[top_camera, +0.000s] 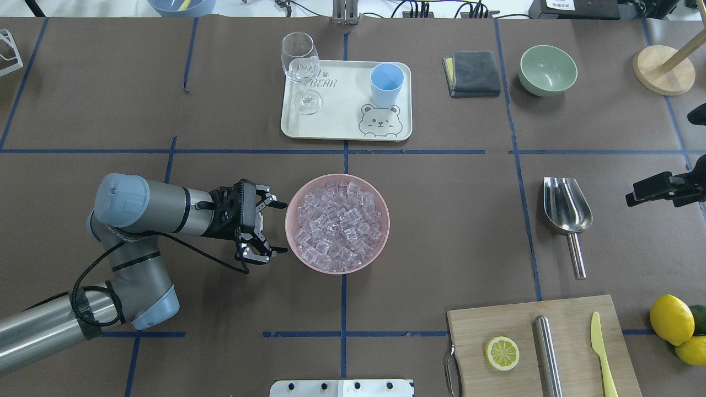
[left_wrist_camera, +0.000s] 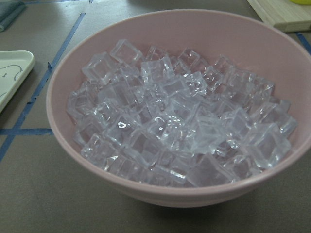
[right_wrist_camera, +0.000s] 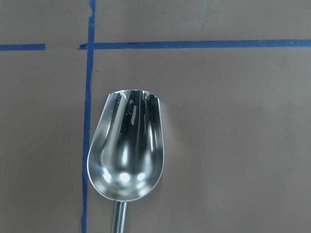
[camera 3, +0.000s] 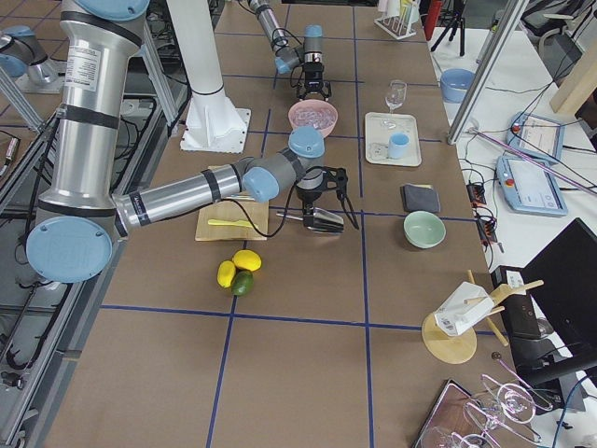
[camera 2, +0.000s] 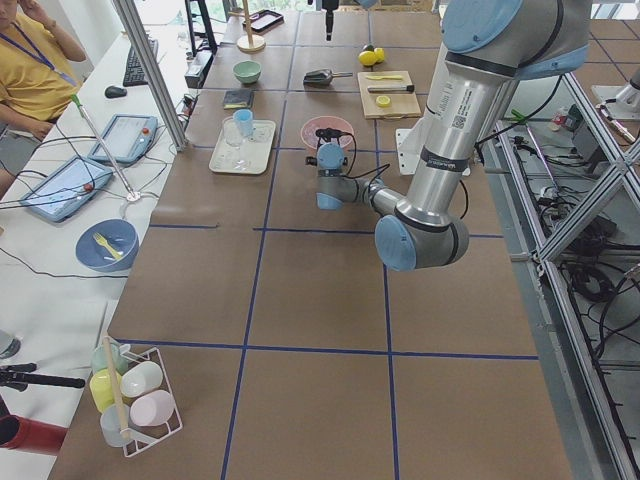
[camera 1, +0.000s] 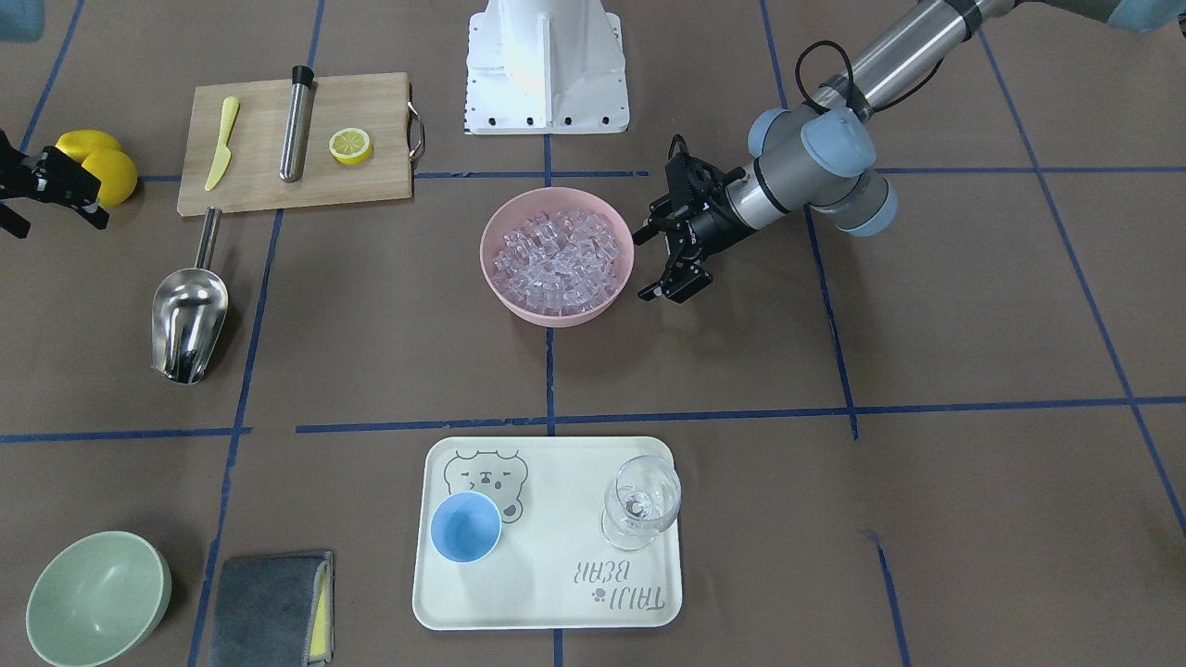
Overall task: Put ice in cup with scoop
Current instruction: 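Lower the right gripper onto the silver scoop handle and grasp it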
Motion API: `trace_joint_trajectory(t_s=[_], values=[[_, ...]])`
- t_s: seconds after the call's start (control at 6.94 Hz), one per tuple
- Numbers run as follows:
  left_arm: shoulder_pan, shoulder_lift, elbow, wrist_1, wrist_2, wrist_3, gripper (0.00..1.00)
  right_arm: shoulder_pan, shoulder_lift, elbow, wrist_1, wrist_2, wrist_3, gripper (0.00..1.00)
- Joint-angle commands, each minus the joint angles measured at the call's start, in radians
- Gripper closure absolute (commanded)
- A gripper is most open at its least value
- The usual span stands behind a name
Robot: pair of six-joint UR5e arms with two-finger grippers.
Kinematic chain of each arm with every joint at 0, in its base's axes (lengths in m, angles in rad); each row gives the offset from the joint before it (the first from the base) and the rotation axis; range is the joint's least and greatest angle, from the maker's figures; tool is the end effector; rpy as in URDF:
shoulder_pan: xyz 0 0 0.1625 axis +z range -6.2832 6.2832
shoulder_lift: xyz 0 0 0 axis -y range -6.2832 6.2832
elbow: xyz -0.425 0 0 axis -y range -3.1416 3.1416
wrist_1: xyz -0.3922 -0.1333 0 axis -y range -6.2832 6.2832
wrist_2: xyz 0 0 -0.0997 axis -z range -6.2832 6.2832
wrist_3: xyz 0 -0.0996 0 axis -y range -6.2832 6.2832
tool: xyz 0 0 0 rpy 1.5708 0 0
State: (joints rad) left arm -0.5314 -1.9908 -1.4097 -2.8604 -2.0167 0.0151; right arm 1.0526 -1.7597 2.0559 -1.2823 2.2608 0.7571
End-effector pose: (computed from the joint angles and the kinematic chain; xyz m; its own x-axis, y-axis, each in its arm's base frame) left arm 0.5098 -0.4045 0.3525 0.0852 0.9964 0.0055 -0.0205 -0.0038 0.9998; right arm -0.1477 -0.4002 0.4745 0.6442 -0.0020 0.7649 -0.0404 0.9985 0.0366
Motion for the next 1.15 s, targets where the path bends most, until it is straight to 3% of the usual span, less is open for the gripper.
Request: trace_joint_trajectory(t_s=[0.0, 0.43, 0.58, 0.72, 1.01], values=[[0.001, -0.01, 0.0, 0.001, -0.005, -0.046, 0.0, -0.087, -0.044, 0.004, 0.113, -0.074, 0.158, 0.0], [0.001, -0.011, -0.002, -0.002, -0.005, -0.046, 0.0, -0.293, -0.038, 0.001, 0.174, -0.268, 0.368, 0.0], [0.001, -0.01, -0.003, -0.004, -0.005, -0.046, 0.0, -0.346, -0.028, -0.002, 0.175, -0.303, 0.392, 0.07], [0.001, -0.01, -0.003, -0.004, -0.004, -0.046, 0.0, -0.373, -0.015, -0.008, 0.169, -0.305, 0.39, 0.26], [0.001, -0.01, -0.003, -0.004, -0.004, -0.044, 0.0, -0.417, 0.019, -0.051, 0.166, -0.306, 0.384, 0.29]])
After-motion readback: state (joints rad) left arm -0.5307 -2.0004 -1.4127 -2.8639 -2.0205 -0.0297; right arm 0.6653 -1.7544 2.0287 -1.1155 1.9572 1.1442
